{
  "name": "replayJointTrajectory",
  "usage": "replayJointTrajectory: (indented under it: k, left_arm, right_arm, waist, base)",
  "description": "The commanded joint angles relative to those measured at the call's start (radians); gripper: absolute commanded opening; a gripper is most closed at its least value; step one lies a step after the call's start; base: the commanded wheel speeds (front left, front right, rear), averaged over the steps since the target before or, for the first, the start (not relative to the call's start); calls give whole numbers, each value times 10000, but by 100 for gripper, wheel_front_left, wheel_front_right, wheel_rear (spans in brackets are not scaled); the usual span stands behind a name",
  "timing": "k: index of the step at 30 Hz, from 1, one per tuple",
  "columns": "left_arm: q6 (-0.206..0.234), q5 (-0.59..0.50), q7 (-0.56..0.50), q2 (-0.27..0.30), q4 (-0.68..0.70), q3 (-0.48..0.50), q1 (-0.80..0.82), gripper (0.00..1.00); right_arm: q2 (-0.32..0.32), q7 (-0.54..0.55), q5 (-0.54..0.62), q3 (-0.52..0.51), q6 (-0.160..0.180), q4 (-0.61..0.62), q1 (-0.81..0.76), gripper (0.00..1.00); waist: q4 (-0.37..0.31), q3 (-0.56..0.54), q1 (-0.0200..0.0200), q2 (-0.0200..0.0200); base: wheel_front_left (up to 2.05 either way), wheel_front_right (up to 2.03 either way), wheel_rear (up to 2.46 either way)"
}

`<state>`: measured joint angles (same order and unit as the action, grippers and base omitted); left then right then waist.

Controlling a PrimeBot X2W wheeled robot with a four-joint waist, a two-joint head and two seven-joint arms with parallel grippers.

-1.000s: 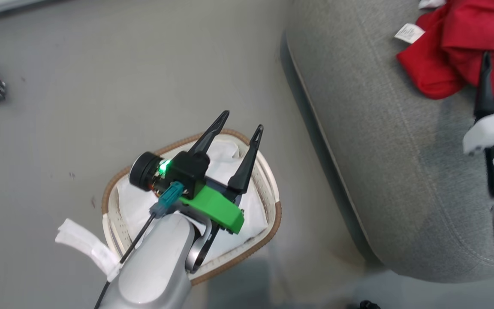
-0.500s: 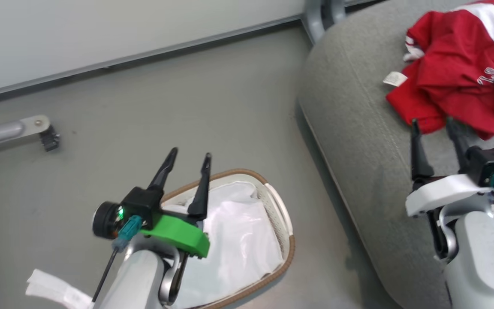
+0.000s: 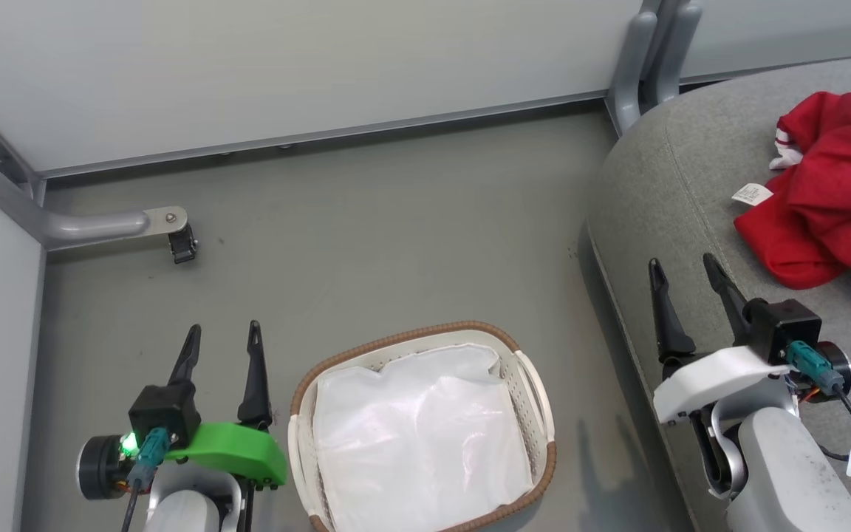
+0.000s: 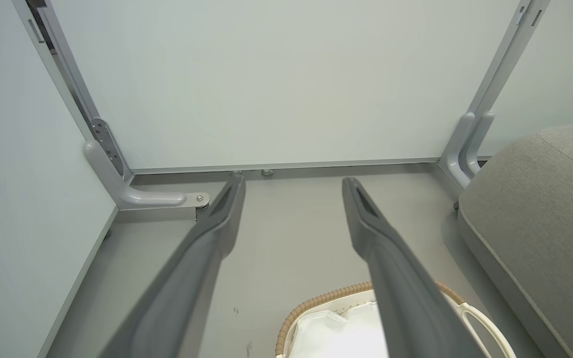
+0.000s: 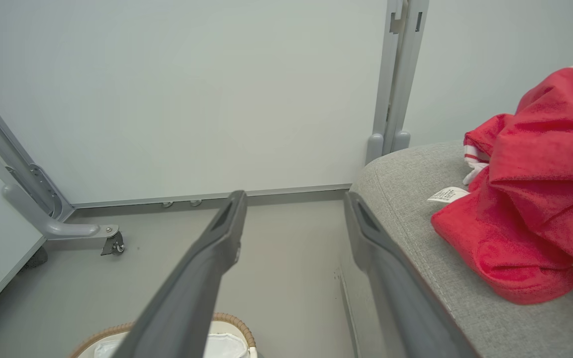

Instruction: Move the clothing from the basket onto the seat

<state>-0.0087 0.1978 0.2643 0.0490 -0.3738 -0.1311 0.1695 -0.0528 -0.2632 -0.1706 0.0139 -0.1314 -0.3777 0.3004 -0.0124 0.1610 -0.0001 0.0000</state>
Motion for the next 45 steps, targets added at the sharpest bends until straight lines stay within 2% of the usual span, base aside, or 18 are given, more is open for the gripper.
replayJointTrajectory:
  k: [1, 9, 21, 22, 26, 45]
  left_arm:
    - [43, -60, -2, 29, -12, 162, -241, 100]
    - [18, -152, -2, 29, 51, 769, -953, 100]
    - [-329, 473, -2, 29, 87, 868, -1640, 100]
    - [-320, 478, -1, 0, 89, 864, -1484, 0]
    - [-328, 611, -63, -38, -226, 895, -1475, 0]
    - [-554, 3923, -964, -22, 165, 1267, -1246, 0]
  right_arm:
    - [-9, -18, -110, 58, 14, -73, -228, 100]
    - [-11, -18, -375, 357, 14, -129, -865, 100]
    - [-9, -18, -622, 491, 14, -265, -1516, 100]
    - [31, 0, -582, 497, 0, -258, -1426, 0]
    - [89, 70, -718, 471, 0, -526, -1573, 0]
    - [69, 971, -4068, 44, 2, -43, -1664, 0]
  waist:
    - [232, -297, 1, 0]
    - [331, -797, 1, 0]
    - [378, -1210, 1, 0]
    - [378, -1213, 1, 0]
    - [378, -1221, 1, 0]
    - [339, -1275, 1, 0]
  base:
    - [0, 0, 0]
    - [0, 0, 0]
    - [0, 0, 0]
    - [0, 0, 0]
    - [0, 0, 0]
    - [0, 0, 0]
